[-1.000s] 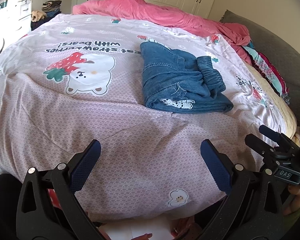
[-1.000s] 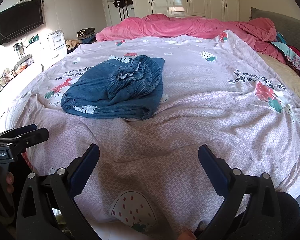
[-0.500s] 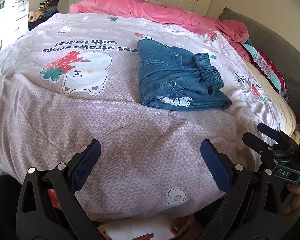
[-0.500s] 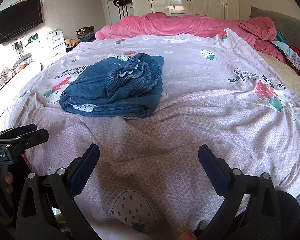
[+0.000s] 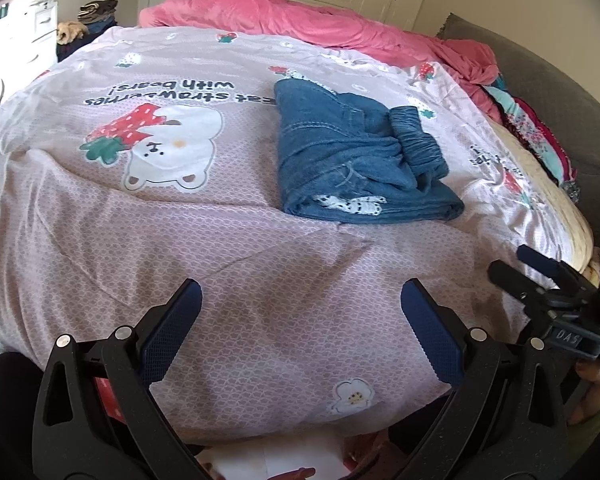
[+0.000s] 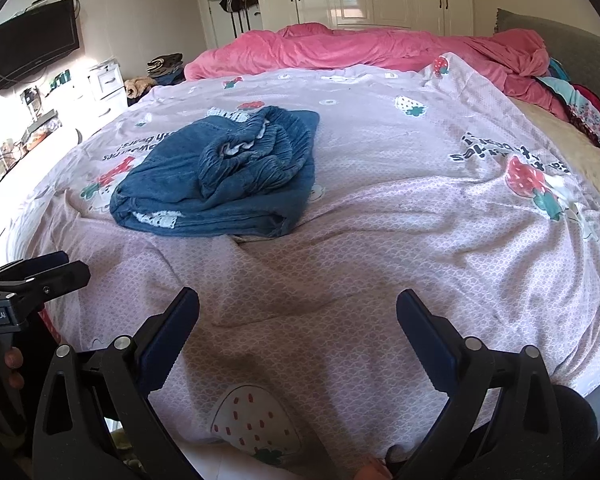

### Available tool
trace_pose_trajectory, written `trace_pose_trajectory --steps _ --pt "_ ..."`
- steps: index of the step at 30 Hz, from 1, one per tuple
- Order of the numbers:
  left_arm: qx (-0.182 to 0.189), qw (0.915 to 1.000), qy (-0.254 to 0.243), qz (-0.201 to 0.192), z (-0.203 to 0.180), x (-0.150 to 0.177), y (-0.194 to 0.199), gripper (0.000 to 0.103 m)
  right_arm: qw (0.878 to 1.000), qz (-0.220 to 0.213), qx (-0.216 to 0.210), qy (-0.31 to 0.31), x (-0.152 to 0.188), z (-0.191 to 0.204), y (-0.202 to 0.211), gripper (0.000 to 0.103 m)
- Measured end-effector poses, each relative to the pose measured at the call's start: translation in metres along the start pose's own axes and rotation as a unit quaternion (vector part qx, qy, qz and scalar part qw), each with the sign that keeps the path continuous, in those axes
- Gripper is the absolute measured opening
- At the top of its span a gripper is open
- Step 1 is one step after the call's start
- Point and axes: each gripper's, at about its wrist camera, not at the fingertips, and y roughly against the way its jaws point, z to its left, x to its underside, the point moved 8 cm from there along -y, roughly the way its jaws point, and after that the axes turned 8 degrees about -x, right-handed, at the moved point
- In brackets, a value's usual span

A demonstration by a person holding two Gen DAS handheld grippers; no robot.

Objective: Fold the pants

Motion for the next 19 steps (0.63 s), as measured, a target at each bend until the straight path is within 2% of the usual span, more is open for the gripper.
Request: trace_pose_trajectory --steps 3,7,9,12,13,15,17,19 --pt "-0.019 0.9997 0.015 0.003 0.01 -0.003 -0.001 0.094 1.0 0.003 0.008 -0.008 -0.004 -0.01 0.001 0.099" --pt "0.008 0.998 0.062 -0.006 0.029 -0.009 0.002 0.094 0.999 0.009 0.036 -0.018 -0.016 -0.033 0.006 0.099" --pt "-0.001 0.9973 0.074 -0.007 0.046 -0.019 0.002 0.094 0.998 0.001 0.064 -0.021 -0.03 -0.056 0.013 0.099" --pt "-0.044 0.9949 0.09 0.006 0.082 -0.039 -0.007 0.094 0.994 -0.008 0.097 -0.052 -0.055 -0.106 0.022 0.099" --pt "-0.074 0.9924 0.097 0.018 0.104 -0.05 -0.015 0.094 0.992 -0.006 0.11 -0.06 -0.065 -0.129 0.023 0.099" --pt "-0.108 0.9887 0.102 0.023 0.135 -0.067 -0.026 0.094 0.986 -0.012 0.152 -0.07 -0.082 -0.176 0.025 0.099" --pt "-0.164 0.9798 0.112 0.026 0.179 -0.091 -0.041 0.094 0.979 -0.009 0.179 -0.093 -0.098 -0.231 0.019 0.099" --pt "-0.195 0.9712 0.13 0.041 0.218 -0.109 -0.06 0.094 0.972 0.012 0.193 -0.131 -0.104 -0.279 0.008 0.099"
